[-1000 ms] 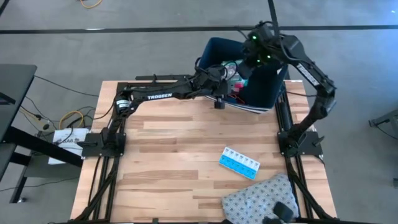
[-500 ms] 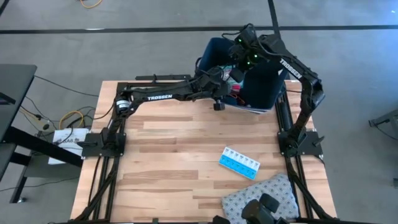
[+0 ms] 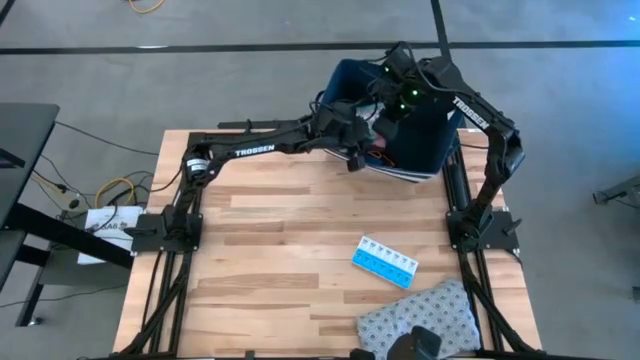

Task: Pick & place medical supplies in basket/bin
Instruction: Put the first aid kit box into the blue bin, then put the pill organizer into the bin

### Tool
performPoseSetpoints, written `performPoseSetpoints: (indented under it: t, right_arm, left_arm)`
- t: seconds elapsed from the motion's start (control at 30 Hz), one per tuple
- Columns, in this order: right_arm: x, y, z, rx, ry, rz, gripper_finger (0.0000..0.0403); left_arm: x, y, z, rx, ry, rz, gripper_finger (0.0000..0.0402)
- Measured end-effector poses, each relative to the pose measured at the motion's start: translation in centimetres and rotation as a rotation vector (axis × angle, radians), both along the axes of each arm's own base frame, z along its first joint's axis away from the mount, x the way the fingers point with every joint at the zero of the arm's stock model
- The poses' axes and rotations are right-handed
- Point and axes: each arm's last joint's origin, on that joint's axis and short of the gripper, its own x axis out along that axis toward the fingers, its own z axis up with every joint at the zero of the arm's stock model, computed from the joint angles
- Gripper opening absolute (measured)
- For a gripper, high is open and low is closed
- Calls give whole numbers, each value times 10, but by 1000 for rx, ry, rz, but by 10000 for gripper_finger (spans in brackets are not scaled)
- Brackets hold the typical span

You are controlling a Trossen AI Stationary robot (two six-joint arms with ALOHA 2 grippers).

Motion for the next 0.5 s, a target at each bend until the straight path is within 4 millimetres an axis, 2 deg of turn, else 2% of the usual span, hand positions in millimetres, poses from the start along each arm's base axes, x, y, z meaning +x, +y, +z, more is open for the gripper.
performPoseSetpoints:
  t: [0.17,0.3,0.5]
  right_arm:
    - [-3,2,1,20,15,-10,0]
    - [-7,8,6,-21,40,-20,0]
    - [-10,11,12,-55,31,-47,0]
  left_arm:
    - [2,-8,18,41,-18,-22,66]
    - [-1,-6,29,79,-27,46,66]
    - [-3,9,8,29,67,92,66]
